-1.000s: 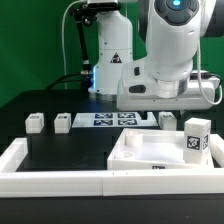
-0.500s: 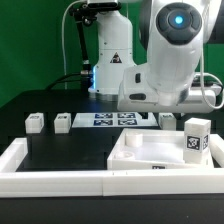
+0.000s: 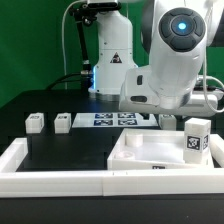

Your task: Assemble square table

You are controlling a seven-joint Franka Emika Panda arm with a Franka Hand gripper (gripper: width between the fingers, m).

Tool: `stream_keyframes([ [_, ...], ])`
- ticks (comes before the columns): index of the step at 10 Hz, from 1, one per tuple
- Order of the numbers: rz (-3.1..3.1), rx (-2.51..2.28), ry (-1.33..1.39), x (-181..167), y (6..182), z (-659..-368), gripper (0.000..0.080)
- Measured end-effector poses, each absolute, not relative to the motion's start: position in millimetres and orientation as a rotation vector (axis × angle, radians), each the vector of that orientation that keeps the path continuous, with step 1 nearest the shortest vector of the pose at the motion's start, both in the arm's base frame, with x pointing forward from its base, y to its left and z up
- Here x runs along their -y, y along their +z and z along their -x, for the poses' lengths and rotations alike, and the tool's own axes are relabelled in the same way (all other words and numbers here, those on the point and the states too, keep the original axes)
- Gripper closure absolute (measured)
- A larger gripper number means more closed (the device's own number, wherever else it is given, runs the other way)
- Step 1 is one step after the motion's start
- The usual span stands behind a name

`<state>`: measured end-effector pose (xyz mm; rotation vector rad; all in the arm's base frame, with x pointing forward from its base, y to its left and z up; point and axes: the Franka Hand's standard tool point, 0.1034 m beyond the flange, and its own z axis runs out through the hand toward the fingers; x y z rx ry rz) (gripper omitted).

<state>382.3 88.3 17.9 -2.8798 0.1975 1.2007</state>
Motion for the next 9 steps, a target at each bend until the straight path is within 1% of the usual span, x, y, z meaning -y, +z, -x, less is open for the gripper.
stream_keyframes([
  [3,2.889,-0.192,1.175,-87.8,15.9,-372.0,0.0151],
  [4,2.894,-0.194,1.161,-85.5,12.8,-370.9,0.0151],
  [6,2.9,-0.198,1.153,-85.2,10.0,-371.1,0.0398],
  [7,2.901,-0.2,1.153,-85.1,9.4,-371.8,0.0398],
  [8,2.902,-0.203,1.154,-85.2,9.5,-372.2,0.0511],
  [9,2.903,-0.207,1.153,-85.4,9.5,-373.0,0.0511],
])
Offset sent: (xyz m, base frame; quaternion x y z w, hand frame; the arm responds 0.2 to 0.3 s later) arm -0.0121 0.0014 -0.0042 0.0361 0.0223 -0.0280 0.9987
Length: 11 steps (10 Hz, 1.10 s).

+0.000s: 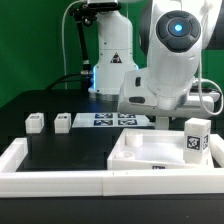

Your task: Assemble square table

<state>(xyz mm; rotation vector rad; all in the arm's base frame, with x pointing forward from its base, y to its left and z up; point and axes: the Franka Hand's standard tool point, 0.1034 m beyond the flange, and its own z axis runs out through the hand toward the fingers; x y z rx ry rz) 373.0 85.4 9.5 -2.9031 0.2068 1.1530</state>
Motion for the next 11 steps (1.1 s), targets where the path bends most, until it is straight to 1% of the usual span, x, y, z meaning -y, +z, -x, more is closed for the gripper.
stream_keyframes([
  [4,2.915,-0.193,1.158,-82,10.6,-374,0.051],
  [5,2.946,-0.135,1.172,-75,17.9,-375,0.051],
  [8,2.986,-0.026,1.206,-62,58.2,-380,0.0509],
  [9,2.985,-0.047,1.196,-57,66.8,-383,0.0509],
  [10,2.992,-0.055,1.168,-56,69.8,-384,0.0509],
  [11,2.994,-0.054,1.165,-56,68.7,-384,0.0509],
])
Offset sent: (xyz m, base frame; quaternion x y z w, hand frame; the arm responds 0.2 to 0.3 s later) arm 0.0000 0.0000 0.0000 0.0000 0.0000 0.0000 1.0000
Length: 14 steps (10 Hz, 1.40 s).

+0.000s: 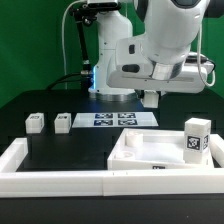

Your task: Assemble square table

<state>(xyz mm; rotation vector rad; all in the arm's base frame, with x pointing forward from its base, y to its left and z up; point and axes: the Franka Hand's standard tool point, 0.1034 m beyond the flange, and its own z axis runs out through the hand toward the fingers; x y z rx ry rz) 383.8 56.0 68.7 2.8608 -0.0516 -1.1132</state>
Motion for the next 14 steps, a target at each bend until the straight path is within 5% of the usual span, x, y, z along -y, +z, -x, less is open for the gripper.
stream_keyframes([
  [4,-3.004,-0.014,-0.727,-54,59.2,-401,0.0509],
  [9,-3.114,-0.064,-0.347,-43,101.2,-434,0.0509],
  [14,-3.112,-0.118,0.26,-34,96.4,-447,0.0508],
])
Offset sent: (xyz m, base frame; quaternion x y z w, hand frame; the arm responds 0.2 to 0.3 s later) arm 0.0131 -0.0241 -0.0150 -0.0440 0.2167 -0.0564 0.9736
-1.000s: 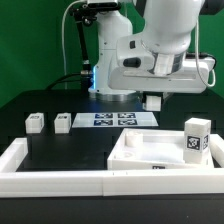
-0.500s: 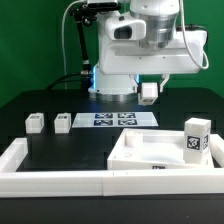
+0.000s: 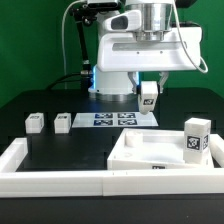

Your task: Assemble square table

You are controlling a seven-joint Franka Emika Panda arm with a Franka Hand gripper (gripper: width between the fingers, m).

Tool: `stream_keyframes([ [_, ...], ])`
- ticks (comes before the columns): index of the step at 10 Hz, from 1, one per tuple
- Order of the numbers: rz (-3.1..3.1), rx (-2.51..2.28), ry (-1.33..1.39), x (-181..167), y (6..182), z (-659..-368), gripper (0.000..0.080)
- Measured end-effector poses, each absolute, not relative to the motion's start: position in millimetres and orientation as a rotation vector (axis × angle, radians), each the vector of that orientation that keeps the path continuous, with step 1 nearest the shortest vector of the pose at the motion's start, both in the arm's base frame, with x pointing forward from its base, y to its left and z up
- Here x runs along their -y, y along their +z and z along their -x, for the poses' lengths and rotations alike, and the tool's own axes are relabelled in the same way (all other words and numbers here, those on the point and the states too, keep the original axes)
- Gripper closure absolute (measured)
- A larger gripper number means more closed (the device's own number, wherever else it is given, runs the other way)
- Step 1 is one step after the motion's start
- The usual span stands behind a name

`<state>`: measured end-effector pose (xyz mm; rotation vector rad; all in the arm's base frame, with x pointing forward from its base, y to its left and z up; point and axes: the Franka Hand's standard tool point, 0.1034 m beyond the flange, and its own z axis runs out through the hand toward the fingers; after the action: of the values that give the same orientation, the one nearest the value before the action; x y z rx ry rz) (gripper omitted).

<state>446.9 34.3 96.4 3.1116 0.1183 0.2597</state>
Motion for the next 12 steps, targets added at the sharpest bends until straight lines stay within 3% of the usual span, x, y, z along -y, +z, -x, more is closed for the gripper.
stream_keyframes([
  [4,-3.041,-0.135,0.603,-17,127.8,-485,0.0508],
  [6,-2.973,-0.139,0.769,-11,126.2,-483,0.0508],
  [8,-2.983,-0.14,0.741,-12,123.4,-483,0.0508],
  [9,-2.971,-0.152,0.743,-12,112.3,-484,0.0508],
  [12,-2.953,-0.11,0.764,5,117.5,-526,0.0508],
])
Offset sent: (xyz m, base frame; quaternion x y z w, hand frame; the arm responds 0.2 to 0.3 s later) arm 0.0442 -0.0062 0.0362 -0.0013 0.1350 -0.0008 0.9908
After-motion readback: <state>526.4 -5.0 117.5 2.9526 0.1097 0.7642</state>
